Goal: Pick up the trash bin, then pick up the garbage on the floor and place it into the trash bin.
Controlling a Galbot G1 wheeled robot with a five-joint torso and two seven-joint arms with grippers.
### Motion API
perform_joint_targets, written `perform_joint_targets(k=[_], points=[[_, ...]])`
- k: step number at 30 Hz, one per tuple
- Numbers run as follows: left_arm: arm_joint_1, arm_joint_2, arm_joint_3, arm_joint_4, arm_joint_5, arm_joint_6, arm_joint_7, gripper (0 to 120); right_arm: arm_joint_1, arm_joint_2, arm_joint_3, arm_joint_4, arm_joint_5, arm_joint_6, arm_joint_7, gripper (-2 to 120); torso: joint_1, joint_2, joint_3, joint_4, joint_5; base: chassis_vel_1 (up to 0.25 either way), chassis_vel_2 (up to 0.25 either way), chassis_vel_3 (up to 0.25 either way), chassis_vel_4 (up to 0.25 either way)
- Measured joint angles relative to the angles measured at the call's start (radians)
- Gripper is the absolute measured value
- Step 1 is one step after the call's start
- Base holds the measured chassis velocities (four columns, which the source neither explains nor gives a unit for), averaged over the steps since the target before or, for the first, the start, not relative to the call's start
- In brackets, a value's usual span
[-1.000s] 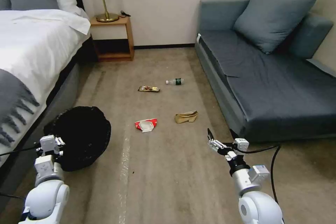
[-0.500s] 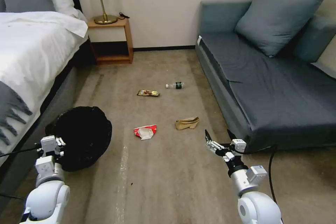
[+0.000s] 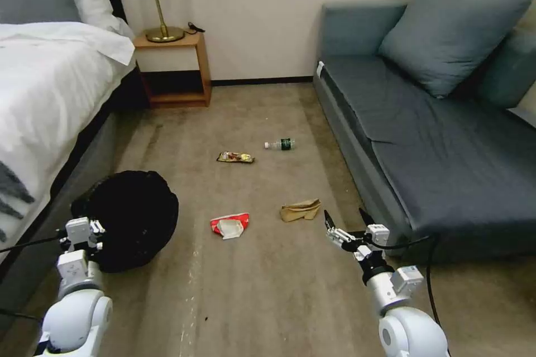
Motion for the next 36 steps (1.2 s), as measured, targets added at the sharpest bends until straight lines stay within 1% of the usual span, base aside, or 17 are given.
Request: perform_joint_targets(k=[7, 9, 18, 29, 36], points=[[-0.003, -0.004, 0.003, 0.014, -0.004, -0.001, 0.003, 6, 0.003, 0.007, -0.005, -0.009, -0.011, 0.0, 0.0, 100, 0.0, 0.0, 0.0, 0.0001, 0.0, -0.107, 0.11, 0.125, -0.105], [-0.01, -0.004, 0.004, 0.017, -0.02, 0.001, 0.005, 6, 0.004, 0.008, -0.004, -0.012, -0.012, 0.0, 0.001, 100, 0.0, 0.0, 0.0, 0.0, 0.0, -0.105, 0.108, 0.115, -0.102], [-0.024, 0.002, 0.004, 0.037, -0.038, 0.001, 0.009, 6, 0.011, 0.01, 0.003, -0.02, -0.013, 0.0, 0.003, 100, 0.0, 0.0, 0.0, 0.0001, 0.0001, -0.101, 0.109, 0.112, -0.108], [-0.016, 0.003, -0.003, 0.028, -0.041, -0.001, 0.009, 6, 0.007, 0.013, 0.001, -0.019, -0.013, 0.006, 0.005, 100, 0.0, 0.0, 0.0, 0.0001, 0.0001, -0.116, 0.116, 0.115, -0.103], [-0.01, -0.002, -0.003, 0.038, -0.042, -0.014, 0.009, 6, 0.009, 0.011, -0.007, -0.022, -0.018, 0.004, 0.006, 100, 0.0, 0.0, 0.0, 0.0001, -0.0001, -0.107, 0.103, 0.098, -0.103]])
